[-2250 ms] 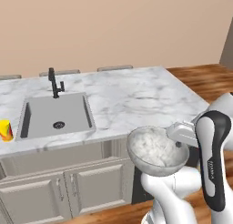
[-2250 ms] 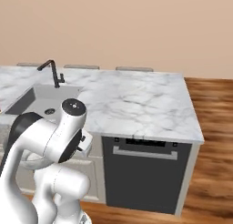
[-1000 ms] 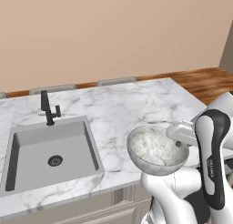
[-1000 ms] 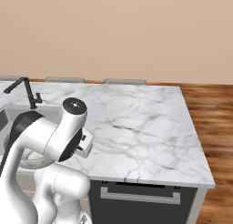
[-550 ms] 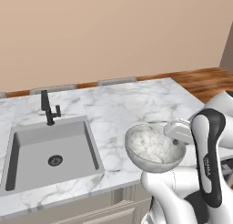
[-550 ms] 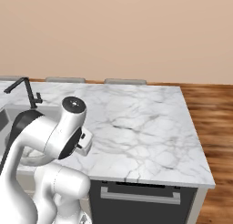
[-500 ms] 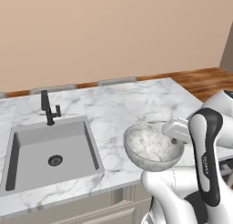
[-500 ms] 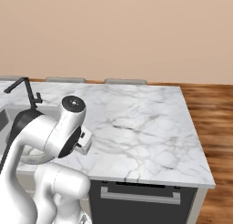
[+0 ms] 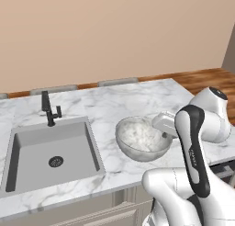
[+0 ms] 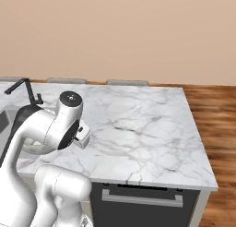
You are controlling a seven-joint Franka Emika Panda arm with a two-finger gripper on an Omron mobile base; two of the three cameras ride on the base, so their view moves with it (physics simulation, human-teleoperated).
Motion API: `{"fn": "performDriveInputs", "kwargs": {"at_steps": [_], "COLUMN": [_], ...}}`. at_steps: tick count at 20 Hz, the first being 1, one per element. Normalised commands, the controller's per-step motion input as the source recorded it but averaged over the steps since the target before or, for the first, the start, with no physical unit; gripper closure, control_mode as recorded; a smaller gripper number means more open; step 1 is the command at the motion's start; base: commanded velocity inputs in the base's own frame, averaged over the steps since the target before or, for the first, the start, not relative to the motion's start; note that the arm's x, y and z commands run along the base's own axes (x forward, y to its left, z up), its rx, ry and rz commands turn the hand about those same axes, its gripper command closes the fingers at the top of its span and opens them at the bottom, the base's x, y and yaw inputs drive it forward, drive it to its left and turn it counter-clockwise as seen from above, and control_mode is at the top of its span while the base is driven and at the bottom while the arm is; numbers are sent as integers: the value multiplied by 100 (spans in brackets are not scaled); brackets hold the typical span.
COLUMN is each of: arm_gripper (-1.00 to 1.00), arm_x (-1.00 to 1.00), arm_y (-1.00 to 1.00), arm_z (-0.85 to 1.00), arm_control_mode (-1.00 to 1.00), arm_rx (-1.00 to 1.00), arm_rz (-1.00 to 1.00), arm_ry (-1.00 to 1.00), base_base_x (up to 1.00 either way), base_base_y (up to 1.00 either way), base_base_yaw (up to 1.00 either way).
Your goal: Pick the cup and bowl from the counter and place them on the counter next to the sink.
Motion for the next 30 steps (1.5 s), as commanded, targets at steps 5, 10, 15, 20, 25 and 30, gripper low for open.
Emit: {"fn": "performDriveInputs", "kwargs": {"at_steps": [5, 10, 15, 20, 25, 30], "arm_gripper": [100, 100, 100, 100, 100, 100], "arm_x": [19, 50, 38, 36, 25, 13], "arm_y": [-3, 11, 8, 0, 0, 10], "arm_z": [-9, -32, -2, 0, -2, -19], "arm_control_mode": [-100, -100, -100, -100, -100, -100], "arm_rx": [0, -3, -8, -6, -2, 0], "arm_rz": [0, 0, 0, 6, 14, 13], "arm_ry": [0, 0, 1, 4, 5, 0], "base_base_x": [0, 0, 0, 0, 0, 0], "base_base_y": [0, 0, 0, 0, 0, 0], "base_base_yaw": [0, 0, 0, 0, 0, 0]}}
